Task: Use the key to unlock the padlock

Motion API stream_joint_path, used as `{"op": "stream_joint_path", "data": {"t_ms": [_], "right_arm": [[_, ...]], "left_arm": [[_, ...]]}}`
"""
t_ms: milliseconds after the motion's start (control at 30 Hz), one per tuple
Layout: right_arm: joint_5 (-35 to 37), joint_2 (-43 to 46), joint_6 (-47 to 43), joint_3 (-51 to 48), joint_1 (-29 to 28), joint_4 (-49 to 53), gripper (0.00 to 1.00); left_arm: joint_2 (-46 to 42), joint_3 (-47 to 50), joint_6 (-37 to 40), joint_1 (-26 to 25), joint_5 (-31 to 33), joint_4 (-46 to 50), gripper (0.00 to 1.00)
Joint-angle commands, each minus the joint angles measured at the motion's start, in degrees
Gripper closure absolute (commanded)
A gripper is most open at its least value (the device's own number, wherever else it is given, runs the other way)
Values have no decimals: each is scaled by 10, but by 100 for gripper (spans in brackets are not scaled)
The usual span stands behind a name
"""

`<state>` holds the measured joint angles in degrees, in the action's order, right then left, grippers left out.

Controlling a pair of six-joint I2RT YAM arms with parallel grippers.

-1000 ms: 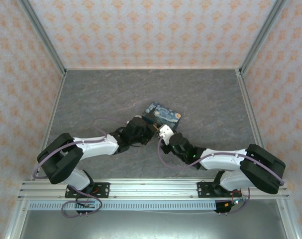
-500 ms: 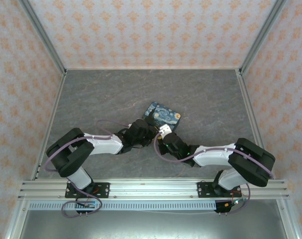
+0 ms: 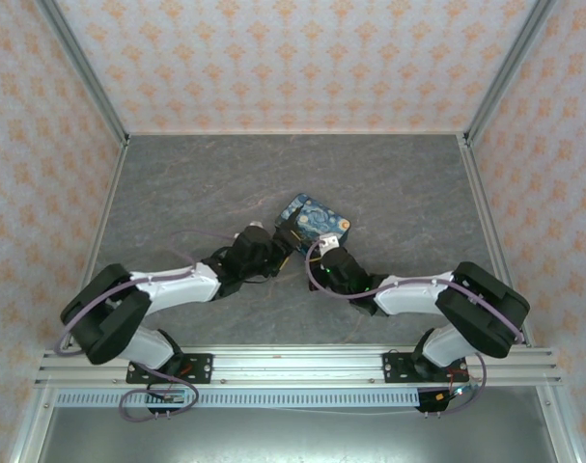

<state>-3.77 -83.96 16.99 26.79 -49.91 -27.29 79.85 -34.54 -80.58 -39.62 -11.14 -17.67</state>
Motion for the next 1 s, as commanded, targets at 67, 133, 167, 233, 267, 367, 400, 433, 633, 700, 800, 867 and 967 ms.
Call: {"op": "stream_joint_path", "data": {"t_ms": [67,133,167,233,267,367,400,433,633,700,800,867,967], "right_arm": [[-46,-5,109,-30,15,-71,100],[-54,-4,144,-44,18,-95,100],[-58,-3,160,-49,19,-107,100],[-65,-3,194,-55,21,-121,100],[-70,-4,210,-56,22,-125,100],[-83,-9,262,-56,28,-126,100],[-87,-12,279,-58,32,-126,100],[-90,-15,304,-60,36,-126,100],[-113,-36,388,-68,46,-136,100],[-122,-46,402,-67,46,-143,100],[-124,-59,430,-75,46,-165,100],[-123,-66,448,-81,47,-181,100],[-120,-69,466,-87,47,-189,100]], "left_arm": [[-72,10,51,29,33,96,28],[-89,11,62,40,34,115,27],[-97,10,69,47,33,128,27],[-106,5,81,58,31,145,26],[-108,1,86,64,31,157,25],[-103,-13,110,78,24,178,24],[-98,-20,119,82,22,184,24],[-92,-28,130,87,19,193,24],[-25,-99,210,109,-9,238,21],[0,-124,234,113,-18,245,21],[42,-166,263,117,-34,254,20],[69,-194,280,117,-43,263,20],[111,-241,309,118,-50,287,20]]}}
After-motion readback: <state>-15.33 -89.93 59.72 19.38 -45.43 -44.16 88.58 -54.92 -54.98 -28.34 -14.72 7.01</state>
